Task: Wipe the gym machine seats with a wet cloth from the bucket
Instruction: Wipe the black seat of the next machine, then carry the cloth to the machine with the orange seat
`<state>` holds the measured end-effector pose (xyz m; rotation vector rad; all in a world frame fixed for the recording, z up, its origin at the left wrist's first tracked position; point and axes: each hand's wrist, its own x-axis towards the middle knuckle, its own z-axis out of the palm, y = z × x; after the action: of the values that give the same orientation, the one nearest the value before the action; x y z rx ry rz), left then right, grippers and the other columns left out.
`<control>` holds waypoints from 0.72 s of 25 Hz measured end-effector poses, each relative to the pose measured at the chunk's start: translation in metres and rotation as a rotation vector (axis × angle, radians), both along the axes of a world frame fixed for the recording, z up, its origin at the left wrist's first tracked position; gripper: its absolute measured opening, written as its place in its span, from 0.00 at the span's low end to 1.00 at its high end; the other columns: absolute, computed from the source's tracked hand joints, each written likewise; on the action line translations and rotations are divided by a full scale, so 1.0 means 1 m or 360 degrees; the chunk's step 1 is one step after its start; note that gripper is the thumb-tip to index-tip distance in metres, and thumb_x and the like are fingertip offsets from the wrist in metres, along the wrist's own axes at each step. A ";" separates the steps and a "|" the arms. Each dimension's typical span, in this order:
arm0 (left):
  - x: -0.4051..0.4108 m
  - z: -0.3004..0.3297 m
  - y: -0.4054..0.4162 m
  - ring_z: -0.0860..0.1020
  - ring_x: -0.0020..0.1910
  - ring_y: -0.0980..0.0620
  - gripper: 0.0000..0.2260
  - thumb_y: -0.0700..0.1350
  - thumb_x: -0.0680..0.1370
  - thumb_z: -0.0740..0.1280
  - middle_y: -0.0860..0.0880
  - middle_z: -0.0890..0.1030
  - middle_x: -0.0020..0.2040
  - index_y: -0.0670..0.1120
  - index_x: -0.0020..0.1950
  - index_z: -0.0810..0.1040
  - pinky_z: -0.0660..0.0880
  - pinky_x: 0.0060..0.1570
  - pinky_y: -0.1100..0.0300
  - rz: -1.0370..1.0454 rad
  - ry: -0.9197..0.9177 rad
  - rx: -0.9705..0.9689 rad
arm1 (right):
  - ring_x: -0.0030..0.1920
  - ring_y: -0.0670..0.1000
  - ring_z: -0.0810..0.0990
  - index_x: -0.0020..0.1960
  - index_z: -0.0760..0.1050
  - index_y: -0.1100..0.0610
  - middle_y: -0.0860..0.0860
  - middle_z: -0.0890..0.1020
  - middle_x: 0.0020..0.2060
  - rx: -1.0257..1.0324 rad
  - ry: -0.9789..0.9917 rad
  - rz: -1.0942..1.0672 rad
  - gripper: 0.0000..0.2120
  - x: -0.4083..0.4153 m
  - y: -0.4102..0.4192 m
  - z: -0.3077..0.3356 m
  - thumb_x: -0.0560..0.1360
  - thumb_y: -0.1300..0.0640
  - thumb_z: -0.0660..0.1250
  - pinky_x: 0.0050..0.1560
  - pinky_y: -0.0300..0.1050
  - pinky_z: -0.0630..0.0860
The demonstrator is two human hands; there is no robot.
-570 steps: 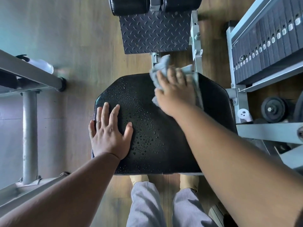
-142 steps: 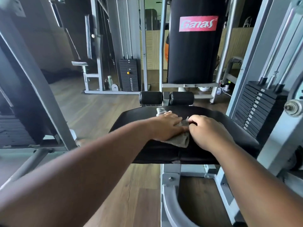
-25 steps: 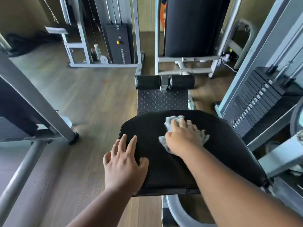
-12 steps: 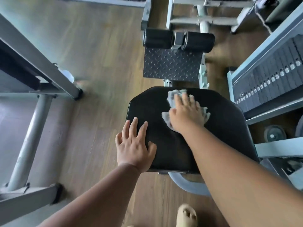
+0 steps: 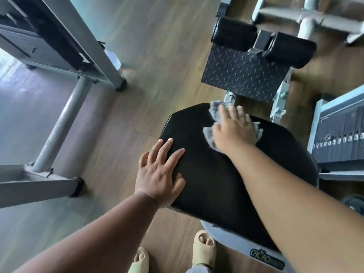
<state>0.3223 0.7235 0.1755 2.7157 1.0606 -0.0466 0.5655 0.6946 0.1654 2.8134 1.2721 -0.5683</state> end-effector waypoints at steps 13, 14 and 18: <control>-0.005 -0.003 -0.001 0.66 0.74 0.45 0.33 0.58 0.69 0.62 0.45 0.70 0.73 0.50 0.73 0.69 0.66 0.66 0.46 0.0066 -0.0245 -0.0003 | 0.75 0.55 0.69 0.72 0.73 0.50 0.49 0.71 0.74 0.0427 0.0100 0.0919 0.26 -0.092 -0.094 0.005 0.76 0.50 0.55 0.74 0.55 0.62; -0.002 0.001 -0.001 0.65 0.75 0.46 0.34 0.59 0.69 0.60 0.47 0.70 0.73 0.51 0.75 0.68 0.65 0.68 0.46 0.0070 -0.0189 -0.0020 | 0.73 0.56 0.71 0.70 0.76 0.52 0.50 0.74 0.72 0.0457 0.0110 0.0874 0.25 -0.095 -0.093 0.009 0.75 0.50 0.56 0.72 0.57 0.66; -0.014 0.033 -0.014 0.66 0.73 0.49 0.32 0.63 0.72 0.55 0.50 0.70 0.72 0.55 0.76 0.65 0.59 0.72 0.50 0.0088 -0.0112 -0.0099 | 0.56 0.58 0.83 0.54 0.83 0.53 0.50 0.85 0.53 0.0558 0.0153 0.0581 0.21 -0.119 -0.098 0.050 0.71 0.52 0.55 0.52 0.51 0.79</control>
<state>0.3082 0.7100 0.2085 2.6110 1.0949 0.0246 0.4462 0.5968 0.2152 2.7153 2.0232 -0.5095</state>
